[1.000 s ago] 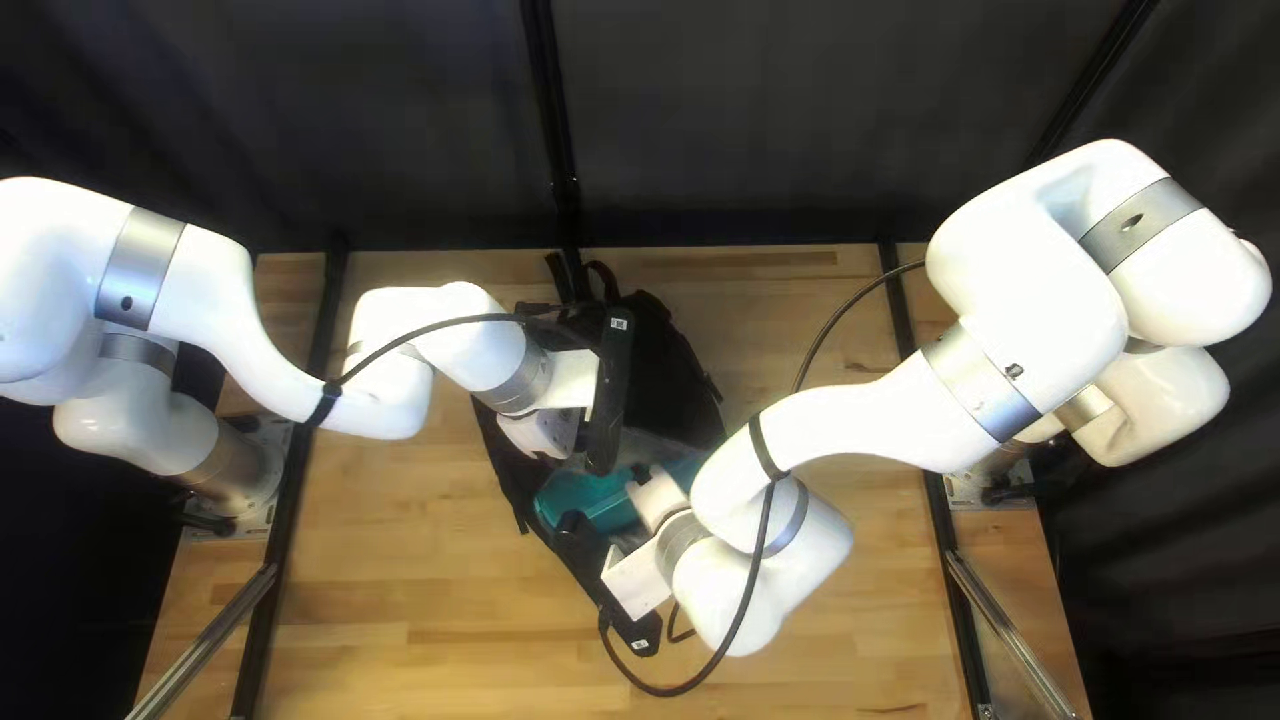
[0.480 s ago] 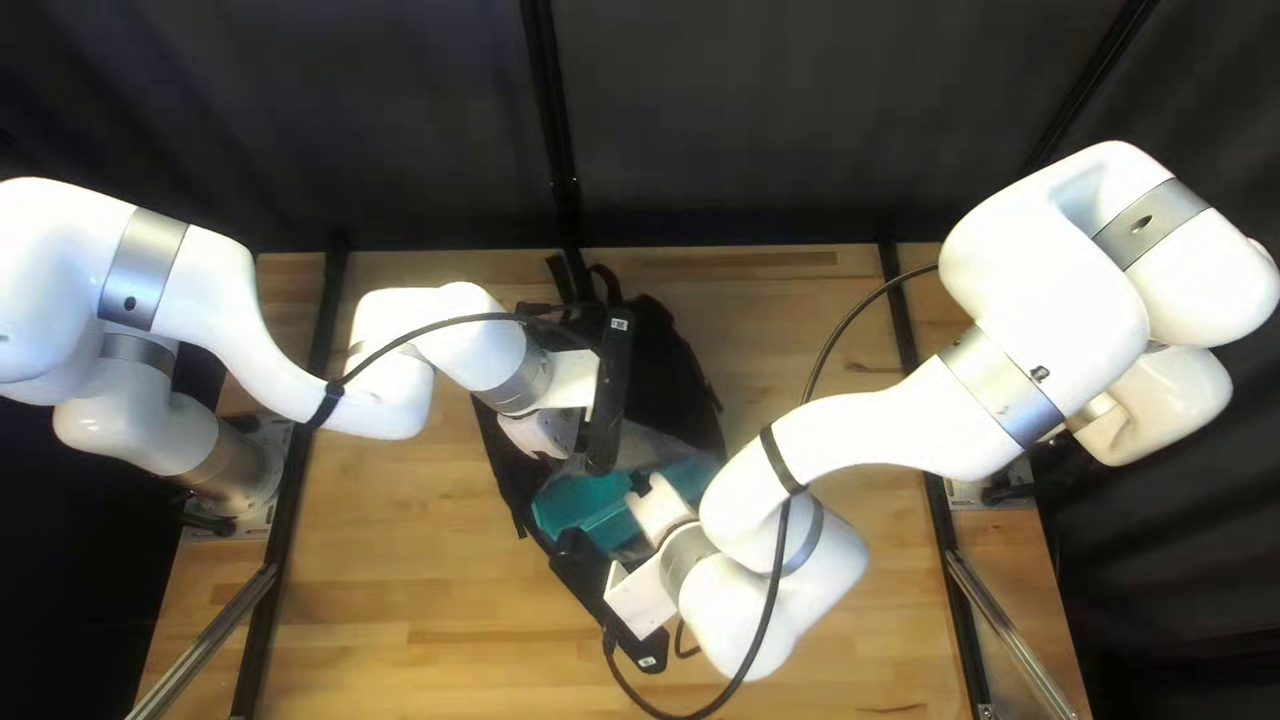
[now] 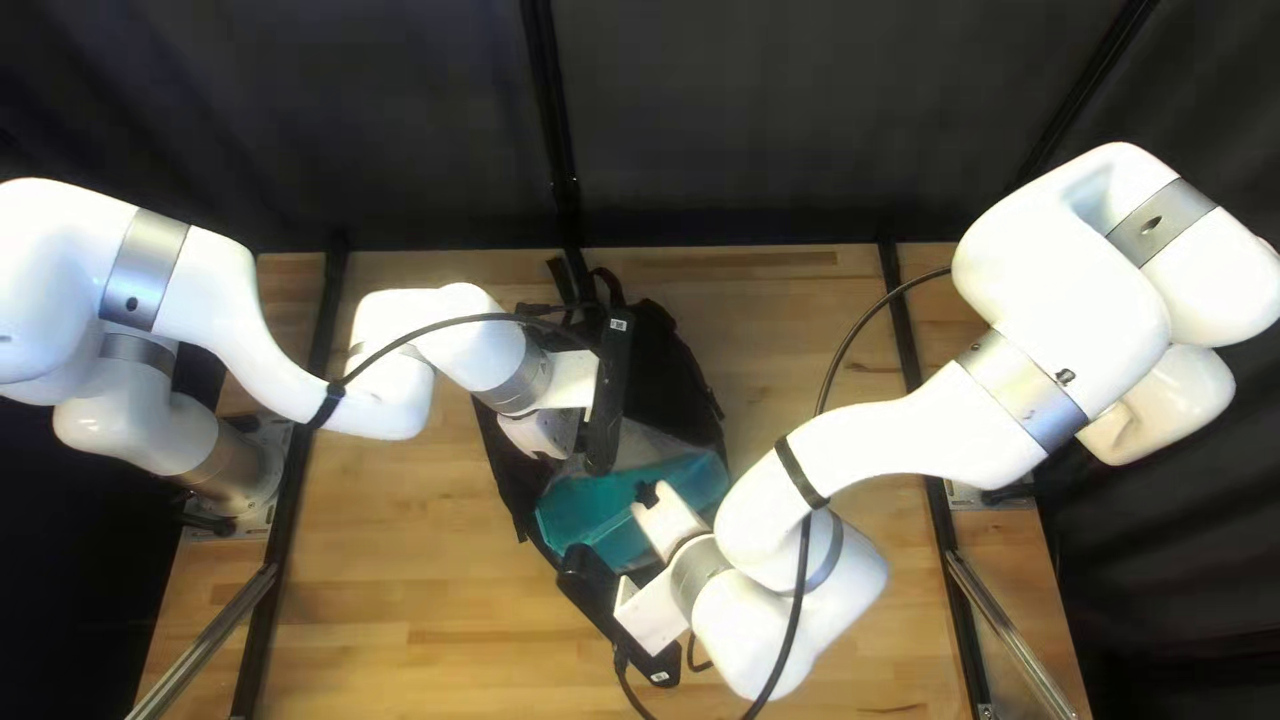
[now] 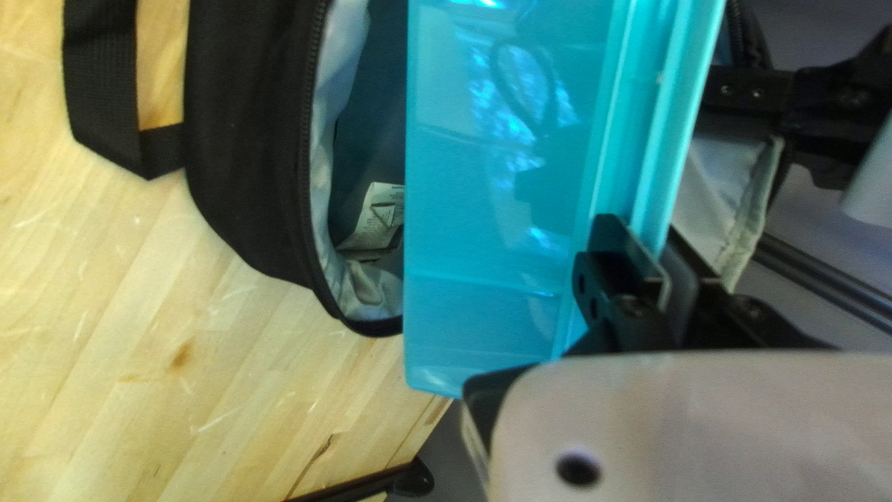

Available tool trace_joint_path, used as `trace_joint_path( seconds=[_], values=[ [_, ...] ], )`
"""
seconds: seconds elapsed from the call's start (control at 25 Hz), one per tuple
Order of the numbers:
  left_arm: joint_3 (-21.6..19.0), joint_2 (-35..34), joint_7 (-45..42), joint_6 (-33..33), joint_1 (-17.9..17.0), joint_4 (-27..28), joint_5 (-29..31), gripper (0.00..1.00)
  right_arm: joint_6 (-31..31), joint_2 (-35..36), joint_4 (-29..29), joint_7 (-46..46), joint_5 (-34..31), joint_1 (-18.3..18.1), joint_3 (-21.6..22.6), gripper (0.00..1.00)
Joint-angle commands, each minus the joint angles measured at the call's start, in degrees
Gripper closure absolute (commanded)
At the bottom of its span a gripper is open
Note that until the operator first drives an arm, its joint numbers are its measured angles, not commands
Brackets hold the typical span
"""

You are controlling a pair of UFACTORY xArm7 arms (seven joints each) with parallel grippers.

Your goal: Remove a lunch box from a kids backpack

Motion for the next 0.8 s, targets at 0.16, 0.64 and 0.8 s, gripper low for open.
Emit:
trace_joint_path(
  seconds=[0.16,0.64,0.8],
  values=[
    [0.0,0.0,0.0,-0.2,0.0,-0.1,0.0,1.0,2.8,-0.9,1.2,-1.4,0.1,1.0,0.8,1.0],
    [0.1,-0.2,0.1,-1.0,0.1,-1.2,-0.2,1.0,8.0,-2.4,3.3,-4.5,0.3,2.9,2.4,1.0],
    [0.1,-0.4,0.3,-1.4,0.0,-1.7,-0.5,1.0,9.4,-3.8,2.4,-4.9,0.7,3.6,3.0,1.0]
  ],
)
